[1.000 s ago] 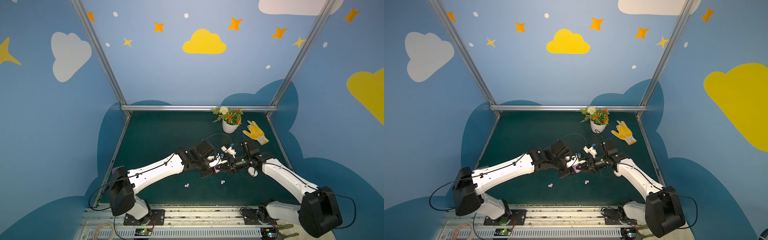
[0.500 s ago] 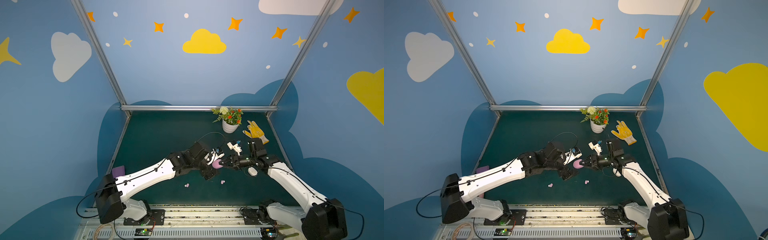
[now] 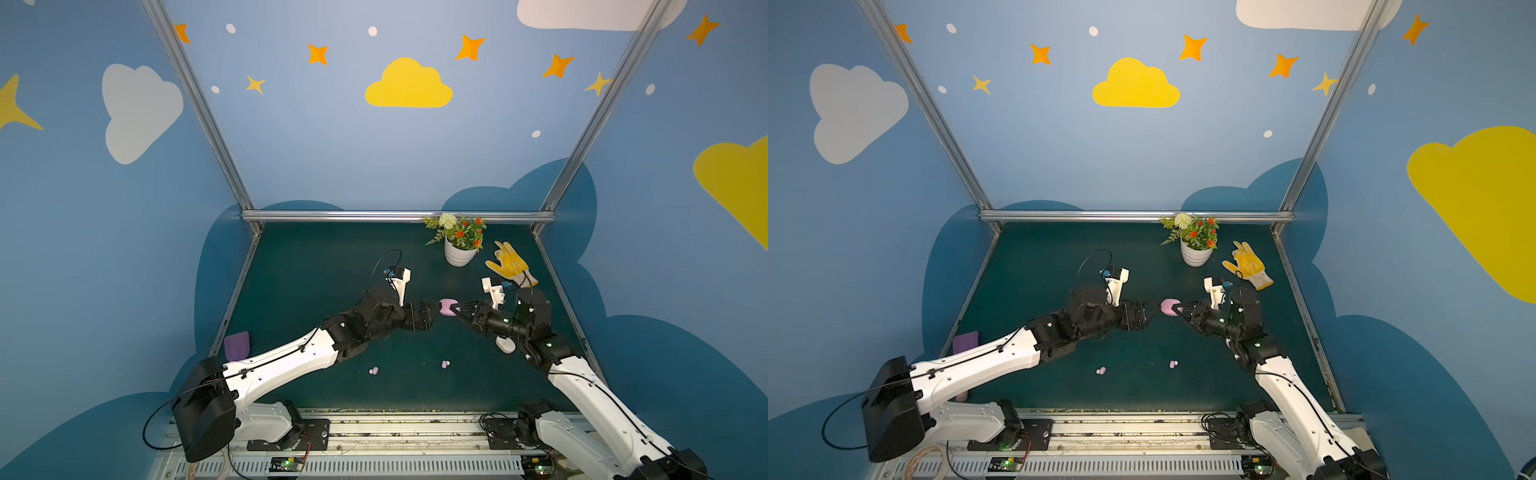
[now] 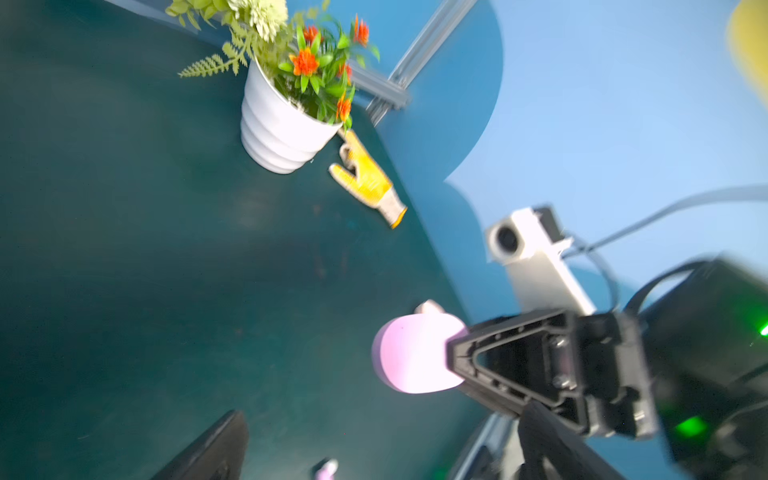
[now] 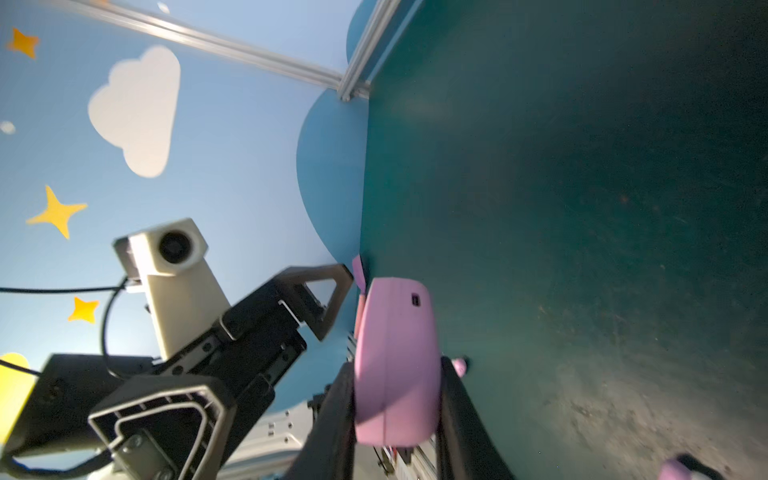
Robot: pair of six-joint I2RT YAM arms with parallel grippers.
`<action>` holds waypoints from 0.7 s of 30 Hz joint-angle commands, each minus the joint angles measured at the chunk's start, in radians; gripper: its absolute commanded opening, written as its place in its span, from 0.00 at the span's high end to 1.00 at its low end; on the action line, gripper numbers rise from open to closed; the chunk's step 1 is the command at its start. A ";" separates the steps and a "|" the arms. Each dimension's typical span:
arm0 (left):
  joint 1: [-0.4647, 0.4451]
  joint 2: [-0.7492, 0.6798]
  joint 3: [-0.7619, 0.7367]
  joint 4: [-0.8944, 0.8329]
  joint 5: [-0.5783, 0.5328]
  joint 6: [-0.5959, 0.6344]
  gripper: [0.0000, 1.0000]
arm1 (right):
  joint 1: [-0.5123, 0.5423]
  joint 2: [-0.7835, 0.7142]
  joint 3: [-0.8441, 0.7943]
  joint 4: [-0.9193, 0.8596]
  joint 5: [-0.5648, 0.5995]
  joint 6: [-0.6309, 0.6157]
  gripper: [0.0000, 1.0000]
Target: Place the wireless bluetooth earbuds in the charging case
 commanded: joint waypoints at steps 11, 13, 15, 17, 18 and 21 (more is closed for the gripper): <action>0.021 0.033 -0.073 0.377 0.059 -0.320 0.08 | 0.081 -0.024 -0.076 0.398 0.226 0.216 0.81; 0.022 0.045 -0.072 0.394 0.069 -0.338 0.12 | 0.100 -0.015 -0.080 0.438 0.249 0.225 0.81; 0.023 0.057 -0.075 0.422 0.074 -0.356 0.15 | 0.117 -0.004 -0.077 0.467 0.264 0.231 0.81; 0.022 0.068 -0.081 0.453 0.068 -0.378 0.18 | 0.137 0.010 -0.074 0.486 0.279 0.239 0.81; 0.021 0.073 -0.084 0.471 0.063 -0.390 0.19 | 0.149 0.017 -0.073 0.497 0.291 0.242 0.81; 0.022 0.087 -0.087 0.511 0.052 -0.411 0.23 | 0.192 0.033 -0.074 0.517 0.335 0.245 0.82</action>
